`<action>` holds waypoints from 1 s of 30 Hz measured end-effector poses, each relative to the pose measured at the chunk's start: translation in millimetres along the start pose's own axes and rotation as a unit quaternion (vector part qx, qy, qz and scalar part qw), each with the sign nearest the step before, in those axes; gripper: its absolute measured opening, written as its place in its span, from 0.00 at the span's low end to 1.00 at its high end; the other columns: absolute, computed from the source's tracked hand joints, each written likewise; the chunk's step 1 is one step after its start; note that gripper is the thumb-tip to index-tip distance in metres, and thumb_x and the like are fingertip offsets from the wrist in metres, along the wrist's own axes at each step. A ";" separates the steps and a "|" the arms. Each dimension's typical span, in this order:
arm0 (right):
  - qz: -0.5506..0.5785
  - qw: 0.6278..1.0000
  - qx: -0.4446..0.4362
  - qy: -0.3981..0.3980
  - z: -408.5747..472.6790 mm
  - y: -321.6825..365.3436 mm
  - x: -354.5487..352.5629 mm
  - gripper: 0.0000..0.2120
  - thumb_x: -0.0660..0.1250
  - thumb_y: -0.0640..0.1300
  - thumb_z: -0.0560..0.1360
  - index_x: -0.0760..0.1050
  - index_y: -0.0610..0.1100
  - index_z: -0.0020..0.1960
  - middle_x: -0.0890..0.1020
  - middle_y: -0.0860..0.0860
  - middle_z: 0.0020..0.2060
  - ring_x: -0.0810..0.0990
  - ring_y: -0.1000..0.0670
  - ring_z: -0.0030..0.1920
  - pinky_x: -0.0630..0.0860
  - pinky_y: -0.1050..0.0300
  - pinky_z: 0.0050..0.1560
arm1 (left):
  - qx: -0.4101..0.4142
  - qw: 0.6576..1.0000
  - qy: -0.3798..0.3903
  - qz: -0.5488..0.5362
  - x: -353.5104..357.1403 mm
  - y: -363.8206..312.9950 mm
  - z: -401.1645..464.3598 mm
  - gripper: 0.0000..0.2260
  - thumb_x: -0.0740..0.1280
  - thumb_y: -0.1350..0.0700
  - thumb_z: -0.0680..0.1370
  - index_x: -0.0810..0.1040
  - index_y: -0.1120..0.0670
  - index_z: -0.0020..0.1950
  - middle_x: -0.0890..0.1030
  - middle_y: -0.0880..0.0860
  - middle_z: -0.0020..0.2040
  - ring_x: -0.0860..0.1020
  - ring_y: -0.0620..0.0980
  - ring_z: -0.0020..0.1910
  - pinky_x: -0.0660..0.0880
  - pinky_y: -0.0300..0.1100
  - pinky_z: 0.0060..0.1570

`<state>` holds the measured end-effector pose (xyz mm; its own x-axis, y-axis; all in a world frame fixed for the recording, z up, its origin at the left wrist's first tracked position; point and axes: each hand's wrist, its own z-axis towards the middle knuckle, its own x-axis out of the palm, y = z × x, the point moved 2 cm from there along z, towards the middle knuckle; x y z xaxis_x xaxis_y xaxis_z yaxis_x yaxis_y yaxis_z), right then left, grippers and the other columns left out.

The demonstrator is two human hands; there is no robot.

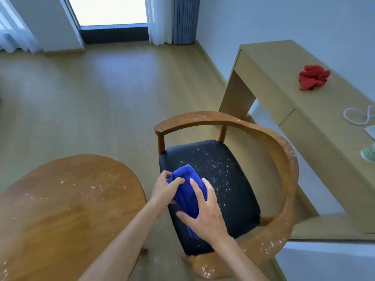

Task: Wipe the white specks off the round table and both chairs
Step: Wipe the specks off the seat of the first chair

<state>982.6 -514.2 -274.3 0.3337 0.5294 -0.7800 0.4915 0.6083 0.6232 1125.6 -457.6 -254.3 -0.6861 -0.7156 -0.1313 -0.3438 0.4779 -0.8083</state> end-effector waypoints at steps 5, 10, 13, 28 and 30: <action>-0.092 0.996 -0.003 -0.006 15.9 -24.4 16.5 0.38 0.63 0.63 0.68 0.56 0.57 0.75 0.62 0.42 0.74 0.71 0.41 0.66 0.76 0.46 0.59 | -0.062 0.998 -0.022 -0.020 21.7 8.6 22.8 0.09 0.67 0.55 0.74 0.72 0.56 0.51 0.80 0.57 0.50 0.80 0.55 0.47 0.81 0.47 0.36; -0.121 0.993 0.013 0.010 47.1 -41.7 42.8 0.30 0.61 0.61 0.71 0.66 0.54 0.72 0.71 0.42 0.67 0.78 0.42 0.55 0.80 0.49 0.49 | -0.123 0.992 -0.010 -0.022 20.2 28.8 71.6 0.08 0.67 0.54 0.74 0.72 0.56 0.47 0.79 0.57 0.49 0.80 0.57 0.48 0.82 0.54 0.43; -0.130 0.991 0.024 0.030 68.4 -53.9 64.7 0.29 0.60 0.59 0.71 0.66 0.53 0.71 0.71 0.42 0.67 0.79 0.43 0.53 0.81 0.51 0.47 | -0.129 0.991 -0.005 -0.023 17.9 39.1 106.2 0.08 0.67 0.53 0.75 0.72 0.56 0.46 0.79 0.57 0.46 0.80 0.57 0.45 0.81 0.51 0.39; -0.179 0.984 0.016 0.010 234.5 -117.5 178.4 0.30 0.72 0.55 0.71 0.71 0.44 0.69 0.71 0.35 0.67 0.77 0.38 0.56 0.79 0.44 0.51 | -0.102 0.976 -0.188 0.032 -12.2 117.2 238.3 0.08 0.61 0.54 0.80 0.73 0.51 0.58 0.79 0.49 0.53 0.77 0.49 0.52 0.75 0.49 0.57; -0.222 0.974 0.010 0.047 244.0 -134.2 204.0 0.32 0.71 0.59 0.71 0.72 0.44 0.69 0.69 0.34 0.69 0.74 0.33 0.62 0.76 0.38 0.54 | -0.091 0.968 -0.216 0.088 -7.3 129.8 247.6 0.12 0.61 0.53 0.81 0.72 0.53 0.63 0.76 0.49 0.56 0.74 0.48 0.55 0.72 0.46 0.58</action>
<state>1180.9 -632.2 -531.0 0.0099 0.2696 -0.9629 0.5867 0.7782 0.2240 1244.8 -516.5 -500.3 -0.4247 -0.7430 -0.5172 -0.3800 0.6649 -0.6431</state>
